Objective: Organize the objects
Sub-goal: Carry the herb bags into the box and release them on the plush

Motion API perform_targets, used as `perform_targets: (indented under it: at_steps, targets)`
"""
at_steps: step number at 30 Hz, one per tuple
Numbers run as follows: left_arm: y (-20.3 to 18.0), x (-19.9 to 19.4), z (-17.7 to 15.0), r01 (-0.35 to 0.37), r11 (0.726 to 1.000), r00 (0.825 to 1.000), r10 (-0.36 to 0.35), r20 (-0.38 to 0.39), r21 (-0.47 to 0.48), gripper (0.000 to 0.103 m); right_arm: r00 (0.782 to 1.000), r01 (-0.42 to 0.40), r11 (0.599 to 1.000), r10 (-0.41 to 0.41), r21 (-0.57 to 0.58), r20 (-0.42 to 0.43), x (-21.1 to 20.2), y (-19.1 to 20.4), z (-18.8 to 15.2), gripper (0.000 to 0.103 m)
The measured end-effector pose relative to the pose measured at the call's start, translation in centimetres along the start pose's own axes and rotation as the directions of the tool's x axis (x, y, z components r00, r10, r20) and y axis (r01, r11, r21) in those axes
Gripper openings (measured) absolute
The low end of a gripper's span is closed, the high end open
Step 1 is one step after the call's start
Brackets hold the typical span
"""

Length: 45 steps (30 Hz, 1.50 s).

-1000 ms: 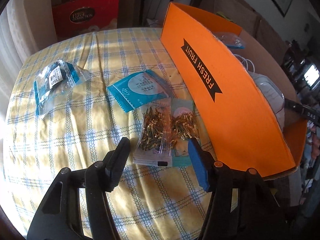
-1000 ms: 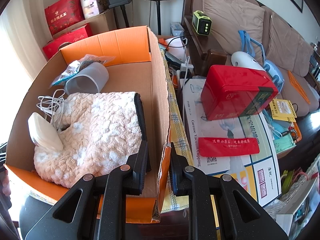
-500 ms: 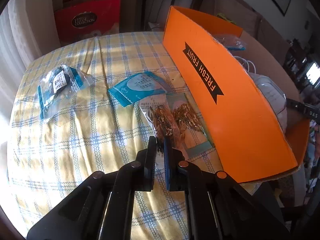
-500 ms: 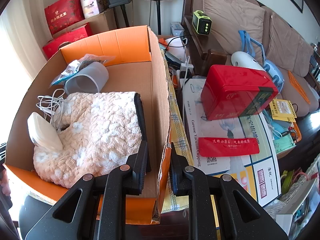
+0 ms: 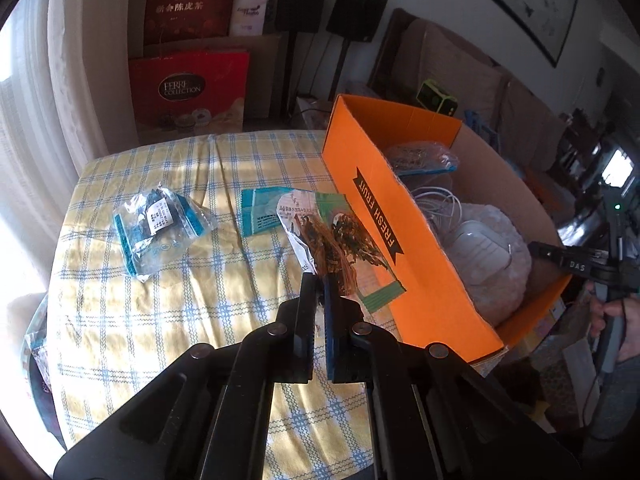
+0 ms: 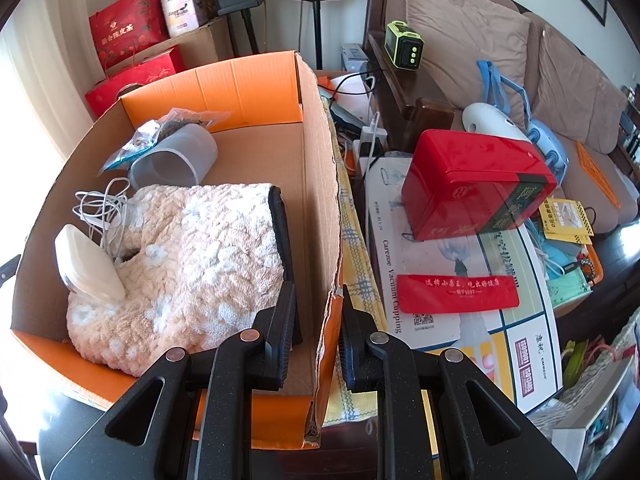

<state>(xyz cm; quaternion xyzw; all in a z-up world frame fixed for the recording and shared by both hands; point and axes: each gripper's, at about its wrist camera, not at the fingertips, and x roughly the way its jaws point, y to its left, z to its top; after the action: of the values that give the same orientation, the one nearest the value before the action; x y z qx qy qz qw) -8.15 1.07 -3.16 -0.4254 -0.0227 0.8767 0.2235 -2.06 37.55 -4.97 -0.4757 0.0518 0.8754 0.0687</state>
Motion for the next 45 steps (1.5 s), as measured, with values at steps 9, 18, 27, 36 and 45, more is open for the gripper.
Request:
perform_targets:
  at_steps: [9,18,27,36,45]
  targets:
    - [-2.6,-4.1,1.8,0.089,0.996,0.992,-0.091,0.087,0.027,0.003,1.000,0.001,1.000,-0.001,-0.001,0.000,0.0,0.0,0.0,0.018]
    - [-8.5,-2.5,1.9,0.155,0.981,0.986,-0.161,0.049,0.115,0.003,1.000,0.001,1.000,-0.001,-0.001,0.000,0.0,0.0,0.0,0.018]
    - [-12.8,0.7,2.1,0.224,0.964,0.974,-0.224,-0.015,0.145,0.003,1.000,-0.002,1.000,0.002,0.001,0.000,0.0,0.0,0.0,0.019]
    - [-15.7,3.0,1.8,0.242,0.955,0.970,-0.237,-0.051,0.172,0.004,1.000,-0.013,1.000,0.013,0.005,0.001,0.1,0.1,-0.1,0.019]
    - [-17.7,5.3,0.8,0.256,0.953,0.966,-0.243,-0.092,0.163,0.003,1.000,-0.014,1.000,0.014,0.007,0.002,0.0,0.0,0.0,0.019]
